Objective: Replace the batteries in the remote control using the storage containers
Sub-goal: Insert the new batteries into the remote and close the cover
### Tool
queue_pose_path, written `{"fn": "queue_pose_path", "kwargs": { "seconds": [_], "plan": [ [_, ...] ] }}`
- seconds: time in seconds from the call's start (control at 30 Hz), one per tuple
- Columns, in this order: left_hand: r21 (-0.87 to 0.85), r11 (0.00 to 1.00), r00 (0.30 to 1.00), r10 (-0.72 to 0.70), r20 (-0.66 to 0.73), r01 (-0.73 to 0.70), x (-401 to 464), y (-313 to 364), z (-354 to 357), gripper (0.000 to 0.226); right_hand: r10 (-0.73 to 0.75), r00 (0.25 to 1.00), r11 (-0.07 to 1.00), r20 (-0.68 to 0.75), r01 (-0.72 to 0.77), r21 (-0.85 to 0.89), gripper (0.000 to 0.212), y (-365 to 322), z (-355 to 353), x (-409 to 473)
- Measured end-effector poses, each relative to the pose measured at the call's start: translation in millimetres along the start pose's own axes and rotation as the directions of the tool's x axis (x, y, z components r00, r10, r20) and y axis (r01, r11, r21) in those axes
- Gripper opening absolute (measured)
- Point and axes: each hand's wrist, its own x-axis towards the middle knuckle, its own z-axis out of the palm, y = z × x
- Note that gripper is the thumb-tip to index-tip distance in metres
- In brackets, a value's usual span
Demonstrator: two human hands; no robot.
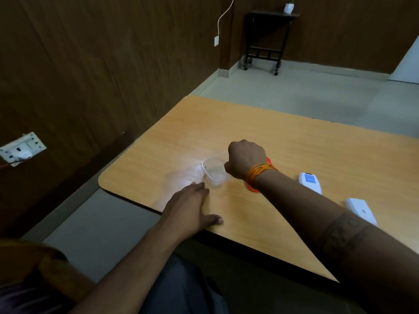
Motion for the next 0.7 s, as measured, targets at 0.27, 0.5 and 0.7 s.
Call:
{"fn": "queue_pose_path", "kwargs": {
  "seconds": [0.27, 0.5, 0.7],
  "plan": [
    [0.044, 0.999, 1.000, 0.007, 0.002, -0.007, 2, 1, 2, 0.089, 0.057, 0.998, 0.998, 0.016, -0.058, 0.030, 0.013, -11, 16, 9],
    [0.060, 0.998, 1.000, 0.021, 0.016, -0.022, 2, 2, 1, 0.090, 0.122, 0.992, 0.856, -0.030, -0.090, 0.509, 0.029, -1, 22, 6],
    [0.144, 0.988, 0.998, 0.055, 0.040, -0.060, -4, 14, 2, 0.076, 0.209, 0.971, 0.577, -0.120, -0.023, 0.816, 0.021, 22, 11, -42]
  ]
}}
